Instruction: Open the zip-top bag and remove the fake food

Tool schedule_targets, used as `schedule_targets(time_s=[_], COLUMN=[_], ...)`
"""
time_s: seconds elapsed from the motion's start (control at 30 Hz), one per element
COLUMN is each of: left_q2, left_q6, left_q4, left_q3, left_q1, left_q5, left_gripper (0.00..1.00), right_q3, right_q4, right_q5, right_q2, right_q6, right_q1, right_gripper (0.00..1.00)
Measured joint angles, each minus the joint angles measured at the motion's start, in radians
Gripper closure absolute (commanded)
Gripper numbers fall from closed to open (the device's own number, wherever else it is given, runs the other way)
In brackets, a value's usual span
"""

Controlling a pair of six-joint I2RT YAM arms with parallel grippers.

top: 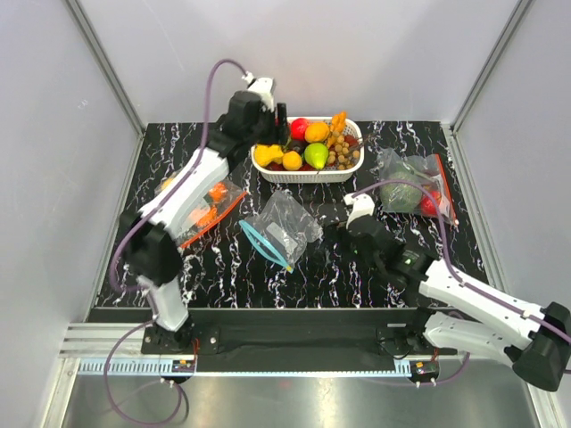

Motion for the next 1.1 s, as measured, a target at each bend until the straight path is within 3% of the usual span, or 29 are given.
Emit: schedule_targets(time_s=[0.1,0.3,0.47,0.63,0.73,0.77,0.87,0.9,0.93,1.1], left_q2=[0.198,0.458,0.552,0.591,0.612,0.618,0.626,0.626,0.626,0.626], left_q6=[0.019,0.039,0.047,0.061,0.066,0.069,0.077,0.081,0.092,0.103], left_q4=[-0.018,-0.047,-0.054,-0.042,-0.033,-0.031,-0.024,-0.023,-0.022,0.0], left_q3=[0.182,0.401,0.44,0.441,0.457,0.46,0.461,0.461,0.461,0.46], left_q1=[0.016,0.031,0.035,0.041,0.045,0.046,0.047,0.048,0.047,0.048], left_q5=[-0.024,-0.06,-0.077,-0.096,-0.101,-0.101,-0.095,-0.094,-0.092,-0.085], left_gripper=[0.9,0.89,0.87,0.77,0.57,0.45,0.27,0.05,0.01,0.01], right_q3=[0.0,0.006,0.006,0.006,0.006,0.006,0.005,0.005,0.005,0.005], right_q4=[-0.018,-0.053,-0.083,-0.113,-0.114,-0.114,-0.115,-0.116,-0.117,-0.13], right_q5=[0.017,0.034,0.05,0.061,0.069,0.07,0.07,0.07,0.07,0.07], right_q2=[-0.037,-0.121,-0.164,-0.182,-0.183,-0.185,-0.194,-0.197,-0.201,-0.204], right_q6=[0.0,0.006,0.016,0.019,0.019,0.02,0.023,0.025,0.027,0.029], right_q1=[-0.002,-0.007,-0.009,-0.009,-0.009,-0.01,-0.01,-0.01,-0.01,-0.01], right_gripper=[0.01,0.0,0.0,0.0,0.0,0.0,0.0,0.0,0.0,0.0])
